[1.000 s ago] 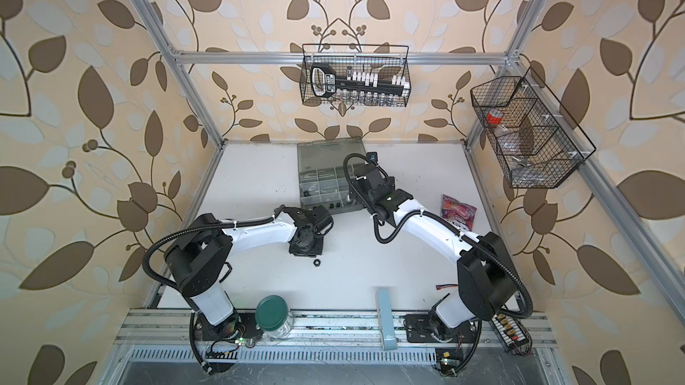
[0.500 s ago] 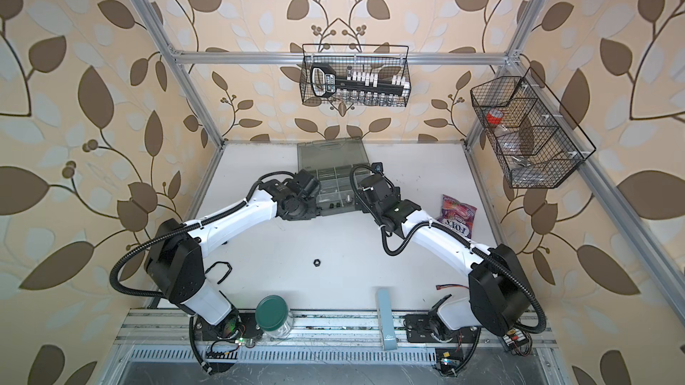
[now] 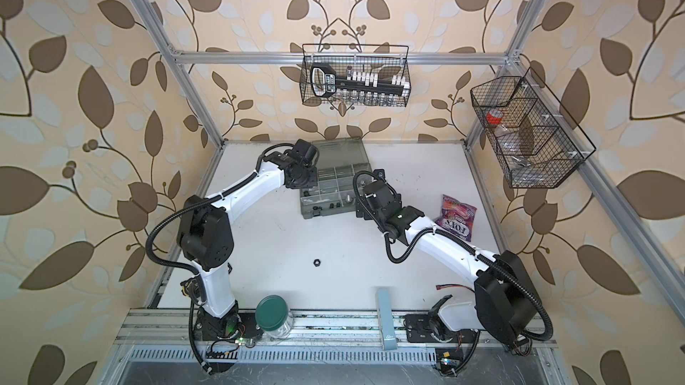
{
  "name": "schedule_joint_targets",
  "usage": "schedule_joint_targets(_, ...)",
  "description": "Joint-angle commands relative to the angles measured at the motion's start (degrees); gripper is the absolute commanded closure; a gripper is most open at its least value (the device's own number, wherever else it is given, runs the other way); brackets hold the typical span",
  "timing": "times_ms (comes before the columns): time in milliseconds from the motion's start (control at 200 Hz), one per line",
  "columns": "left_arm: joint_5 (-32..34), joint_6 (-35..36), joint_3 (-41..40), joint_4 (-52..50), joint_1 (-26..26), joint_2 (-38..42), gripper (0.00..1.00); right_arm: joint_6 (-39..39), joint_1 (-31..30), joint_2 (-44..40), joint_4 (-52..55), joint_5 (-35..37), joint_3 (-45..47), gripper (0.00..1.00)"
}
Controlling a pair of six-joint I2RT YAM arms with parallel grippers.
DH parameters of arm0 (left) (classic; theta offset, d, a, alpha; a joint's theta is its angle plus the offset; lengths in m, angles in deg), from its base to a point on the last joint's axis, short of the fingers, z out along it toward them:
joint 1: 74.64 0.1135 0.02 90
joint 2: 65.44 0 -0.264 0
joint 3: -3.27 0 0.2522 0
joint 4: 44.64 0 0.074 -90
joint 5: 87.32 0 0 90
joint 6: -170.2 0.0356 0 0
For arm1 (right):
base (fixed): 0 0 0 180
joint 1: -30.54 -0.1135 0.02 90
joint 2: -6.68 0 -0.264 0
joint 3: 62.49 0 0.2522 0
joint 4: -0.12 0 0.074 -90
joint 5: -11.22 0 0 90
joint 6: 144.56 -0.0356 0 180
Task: Sort the screws and nuts into containers
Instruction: Place the nut into the container.
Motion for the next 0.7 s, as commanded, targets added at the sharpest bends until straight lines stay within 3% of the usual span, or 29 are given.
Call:
schedule_joint_targets(0,-2.42,1.22,3.15,-1.22,0.73,-1.73,0.85,-0.82,-0.35,-1.54,0.79,0.47,0.39,0.01)
schedule_joint_targets(550,-4.22,0.23,3.41,0.30,1.80,-7.27,0.77,-0.69,-0.31,-1.28,0.86,0.78,-0.40,0.00)
schedule_joint_targets(645,-4.40,0.22,3.23,0.35,1.80,-7.25,0.59,-0.68,-0.27,-1.31,0.88,0.85,-0.45,0.00)
schedule_joint_targets(695,-4.55,0.08,3.07,0.19,1.80,-7.06,0.54,-0.59,-0.32,-1.21,0.82,0.83,-0.56,0.00)
